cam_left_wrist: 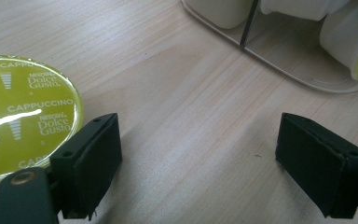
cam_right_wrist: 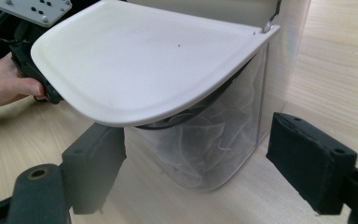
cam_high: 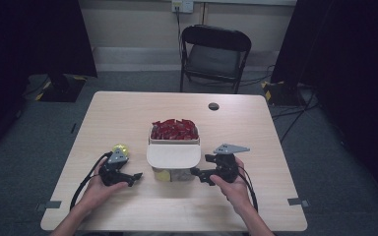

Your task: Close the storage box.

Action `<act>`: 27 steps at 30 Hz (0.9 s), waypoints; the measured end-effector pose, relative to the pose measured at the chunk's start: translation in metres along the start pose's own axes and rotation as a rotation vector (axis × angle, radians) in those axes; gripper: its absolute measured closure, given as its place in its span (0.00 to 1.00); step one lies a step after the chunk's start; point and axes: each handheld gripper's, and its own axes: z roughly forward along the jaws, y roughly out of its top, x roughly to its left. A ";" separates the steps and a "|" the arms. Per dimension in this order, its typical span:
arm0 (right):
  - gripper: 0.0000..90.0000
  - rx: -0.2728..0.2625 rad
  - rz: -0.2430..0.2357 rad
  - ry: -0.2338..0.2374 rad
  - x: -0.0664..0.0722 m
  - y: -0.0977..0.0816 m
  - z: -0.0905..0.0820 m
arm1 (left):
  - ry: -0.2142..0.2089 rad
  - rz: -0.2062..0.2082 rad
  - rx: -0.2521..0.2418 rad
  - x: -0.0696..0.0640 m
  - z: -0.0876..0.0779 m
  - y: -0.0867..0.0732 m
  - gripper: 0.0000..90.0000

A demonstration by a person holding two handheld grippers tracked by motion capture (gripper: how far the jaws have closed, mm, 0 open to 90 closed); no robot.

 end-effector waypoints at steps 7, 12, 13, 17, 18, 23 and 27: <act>0.21 0.026 -0.023 -0.016 0.001 -0.005 0.005 | -0.005 -0.008 -0.005 0.000 0.000 0.000 0.15; 0.22 0.038 -0.025 -0.027 0.000 -0.008 0.006 | -0.002 -0.005 -0.002 0.000 0.000 0.000 0.15; 0.22 0.039 -0.023 -0.026 -0.001 -0.009 0.007 | -0.003 -0.006 -0.004 0.000 0.000 0.000 0.15; 0.22 0.041 -0.024 -0.029 -0.002 -0.010 0.007 | -0.003 -0.006 -0.003 0.000 0.000 0.000 0.15; 0.22 0.041 -0.024 -0.030 -0.002 -0.010 0.007 | -0.003 -0.006 -0.004 0.000 0.000 0.000 0.15; 0.22 0.040 -0.032 -0.026 0.000 -0.011 0.005 | -0.002 -0.005 -0.004 0.000 0.000 0.000 0.15; 0.22 0.034 -0.040 -0.041 -0.001 -0.011 -0.001 | -0.003 -0.006 -0.004 0.000 0.000 0.000 0.15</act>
